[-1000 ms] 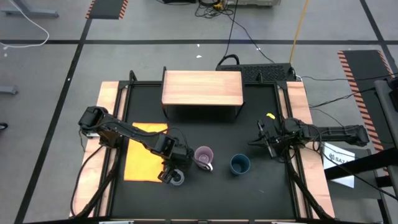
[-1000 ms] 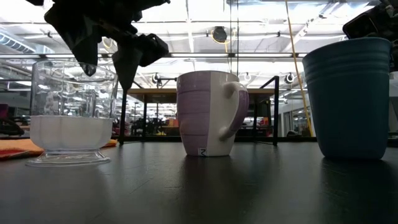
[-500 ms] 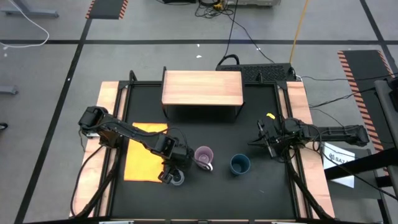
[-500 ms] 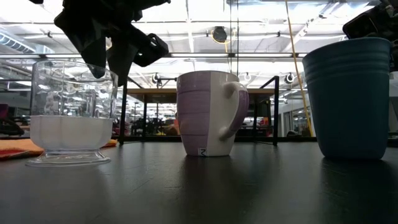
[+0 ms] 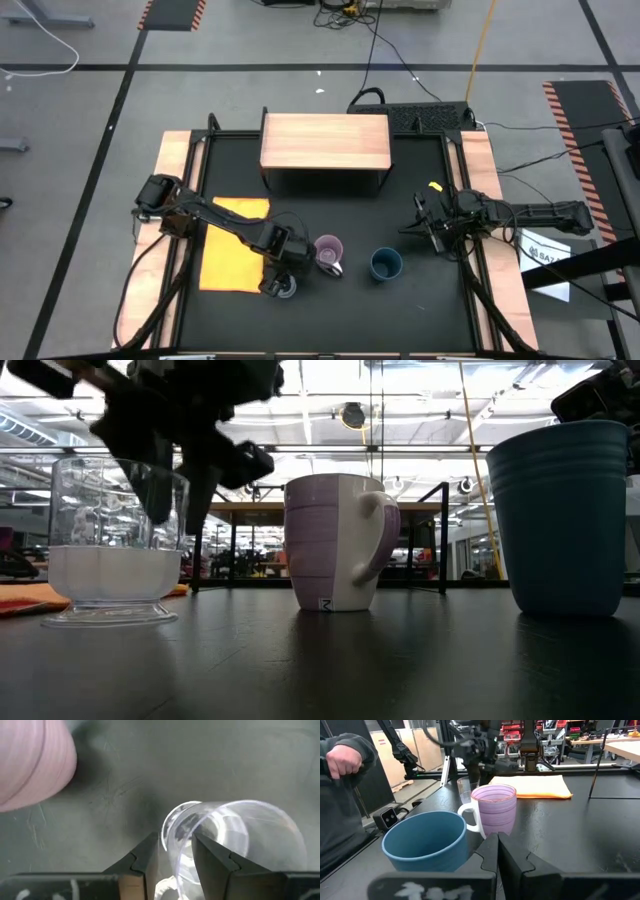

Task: Stack small to large cups/mugs on shelf
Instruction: Put the transparent mug on the shelf

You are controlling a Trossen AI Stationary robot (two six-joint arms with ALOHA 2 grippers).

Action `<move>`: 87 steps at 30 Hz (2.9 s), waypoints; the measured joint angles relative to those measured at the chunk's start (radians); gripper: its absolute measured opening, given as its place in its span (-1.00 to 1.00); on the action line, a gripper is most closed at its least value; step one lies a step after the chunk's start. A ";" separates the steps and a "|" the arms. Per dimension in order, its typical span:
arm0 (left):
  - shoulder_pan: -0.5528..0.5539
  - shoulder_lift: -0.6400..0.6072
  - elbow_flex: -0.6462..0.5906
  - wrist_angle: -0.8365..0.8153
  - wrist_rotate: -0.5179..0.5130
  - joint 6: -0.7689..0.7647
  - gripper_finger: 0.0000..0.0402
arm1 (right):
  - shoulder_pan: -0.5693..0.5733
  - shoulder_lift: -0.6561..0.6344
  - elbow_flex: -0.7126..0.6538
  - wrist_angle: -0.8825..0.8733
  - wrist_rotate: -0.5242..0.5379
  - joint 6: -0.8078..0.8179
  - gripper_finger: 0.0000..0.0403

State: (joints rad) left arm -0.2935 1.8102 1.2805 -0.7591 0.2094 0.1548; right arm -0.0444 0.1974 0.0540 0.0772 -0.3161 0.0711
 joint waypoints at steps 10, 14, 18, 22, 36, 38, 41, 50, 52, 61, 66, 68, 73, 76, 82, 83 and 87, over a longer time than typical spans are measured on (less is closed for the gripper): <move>0.000 -0.021 0.000 -0.001 -0.004 0.006 -0.42 | 0.000 0.000 0.000 0.000 0.000 0.022 -1.00; 0.000 -0.021 0.000 0.000 -0.003 0.020 -0.44 | 0.000 0.000 0.000 0.000 0.000 0.022 -1.00; 0.000 -0.021 0.000 0.000 -0.004 0.020 -0.66 | 0.000 0.000 0.000 0.000 0.000 0.022 -1.00; 0.000 -0.021 0.000 0.001 -0.006 0.025 -0.95 | 0.000 0.000 0.000 0.000 0.000 0.022 -1.00; -0.015 -0.021 0.000 -0.004 -0.012 0.043 -0.98 | 0.000 0.000 0.000 0.001 0.000 0.021 -1.00; -0.017 -0.021 0.000 -0.005 -0.022 0.044 -0.98 | 0.000 0.000 0.000 0.001 0.000 0.021 -1.00; -0.018 -0.021 0.000 -0.006 -0.023 0.046 -0.98 | 0.000 0.000 0.000 0.001 0.000 0.021 -1.00; -0.018 -0.021 0.000 -0.002 -0.027 0.049 -0.99 | 0.000 0.000 0.000 0.001 0.000 0.022 -1.00; -0.019 -0.021 0.000 0.000 -0.027 0.057 -0.99 | 0.000 0.000 0.000 0.001 0.000 0.022 -1.00; -0.023 -0.048 0.013 -0.088 -0.038 0.034 -0.99 | 0.000 0.000 0.000 0.001 0.000 0.022 -1.00; -0.030 -0.099 0.053 -0.092 -0.061 0.030 -1.00 | 0.000 0.003 0.000 0.001 0.000 0.019 -1.00; -0.031 -0.122 0.067 -0.093 -0.075 0.029 -1.00 | 0.000 0.008 0.000 0.011 0.000 0.019 -1.00; -0.026 -0.157 0.107 -0.127 -0.084 0.031 -1.00 | 0.000 0.012 0.000 0.015 0.000 0.022 -1.00; -0.020 -0.158 0.126 -0.148 -0.084 0.046 -1.00 | 0.000 0.013 0.000 0.016 0.000 0.022 -1.00; -0.012 -0.158 0.181 -0.248 -0.108 0.048 -1.00 | 0.000 0.015 0.000 0.015 0.000 0.022 -1.00; -0.008 -0.158 0.192 -0.263 -0.108 0.046 -1.00 | 0.000 0.014 0.000 0.015 0.000 0.022 -1.00; -0.005 -0.158 0.260 -0.342 -0.149 0.042 -1.00 | 0.000 0.014 0.000 0.016 0.000 0.022 -1.00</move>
State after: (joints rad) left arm -0.2989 1.6520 1.5401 -1.1014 0.0601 0.1967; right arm -0.0441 0.2119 0.0536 0.0929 -0.3161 0.0933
